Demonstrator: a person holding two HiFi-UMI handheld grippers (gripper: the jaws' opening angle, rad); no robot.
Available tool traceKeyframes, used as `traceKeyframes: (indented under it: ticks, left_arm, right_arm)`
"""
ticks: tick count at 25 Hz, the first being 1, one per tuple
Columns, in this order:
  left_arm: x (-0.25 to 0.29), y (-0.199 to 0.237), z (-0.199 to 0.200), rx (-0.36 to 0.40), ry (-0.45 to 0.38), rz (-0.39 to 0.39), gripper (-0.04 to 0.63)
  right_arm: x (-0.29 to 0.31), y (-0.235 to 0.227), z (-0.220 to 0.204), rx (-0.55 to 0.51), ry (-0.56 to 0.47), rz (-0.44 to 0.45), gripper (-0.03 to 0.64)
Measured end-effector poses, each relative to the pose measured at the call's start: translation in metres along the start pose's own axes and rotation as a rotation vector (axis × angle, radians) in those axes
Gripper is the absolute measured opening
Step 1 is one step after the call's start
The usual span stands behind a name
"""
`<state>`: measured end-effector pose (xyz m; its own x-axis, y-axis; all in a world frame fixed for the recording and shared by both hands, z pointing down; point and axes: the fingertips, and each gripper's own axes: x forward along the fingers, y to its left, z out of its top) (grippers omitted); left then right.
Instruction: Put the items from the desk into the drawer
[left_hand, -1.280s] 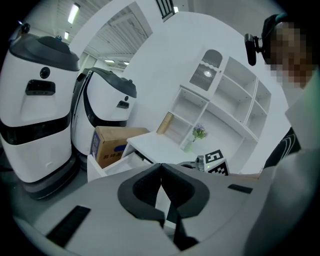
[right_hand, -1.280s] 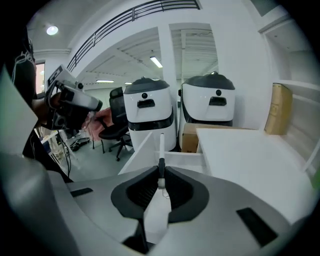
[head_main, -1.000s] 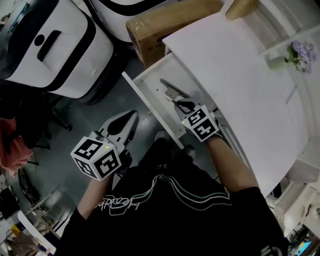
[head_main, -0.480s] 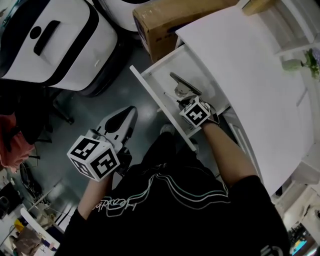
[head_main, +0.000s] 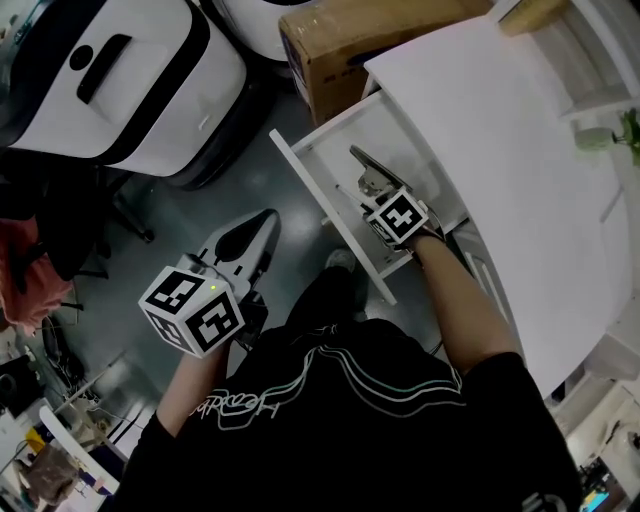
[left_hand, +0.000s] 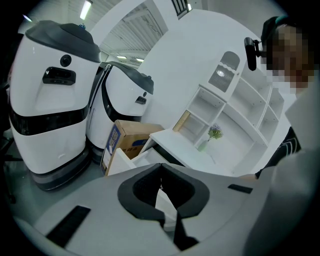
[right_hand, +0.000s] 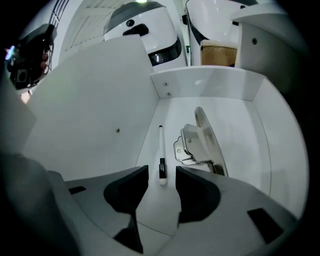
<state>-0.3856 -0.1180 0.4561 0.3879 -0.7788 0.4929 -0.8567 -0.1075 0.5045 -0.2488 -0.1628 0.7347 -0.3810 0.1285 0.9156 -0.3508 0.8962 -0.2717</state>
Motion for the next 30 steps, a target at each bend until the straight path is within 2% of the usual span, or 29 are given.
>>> traceKeyframes:
  ticks: [3, 7, 11, 16, 21, 24, 27, 30]
  left_arm:
    - [0.0, -0.02, -0.002, 0.024, 0.006, -0.03, 0.021]
    - [0.004, -0.066, -0.008, 0.062, 0.011, -0.097, 0.021]
    - [-0.011, -0.127, -0.019, 0.108, -0.001, -0.171, 0.021]
    - [-0.042, -0.196, -0.038, 0.132, -0.031, -0.241, 0.021]
    - [-0.08, -0.273, -0.058, 0.204, -0.067, -0.329, 0.021]
    - [-0.104, -0.312, -0.064, 0.254, -0.099, -0.374, 0.021]
    - [-0.122, -0.341, -0.061, 0.306, -0.139, -0.416, 0.021]
    - [-0.149, -0.364, -0.071, 0.316, -0.144, -0.435, 0.021]
  right_arm:
    - [-0.037, 0.01, 0.007, 0.054, -0.132, 0.018, 0.199]
    - [-0.116, 0.031, 0.013, 0.139, -0.407, 0.049, 0.201]
    - [-0.209, 0.069, -0.009, 0.145, -0.616, -0.003, 0.201]
    - [-0.315, 0.116, -0.051, 0.167, -0.824, -0.08, 0.171]
    - [-0.395, 0.168, -0.093, 0.167, -0.99, -0.132, 0.136]
    - [-0.429, 0.201, -0.121, 0.152, -1.071, -0.119, 0.098]
    - [-0.467, 0.221, -0.139, 0.139, -1.215, -0.108, 0.07]
    - [-0.489, 0.251, -0.158, 0.165, -1.285, -0.092, 0.06]
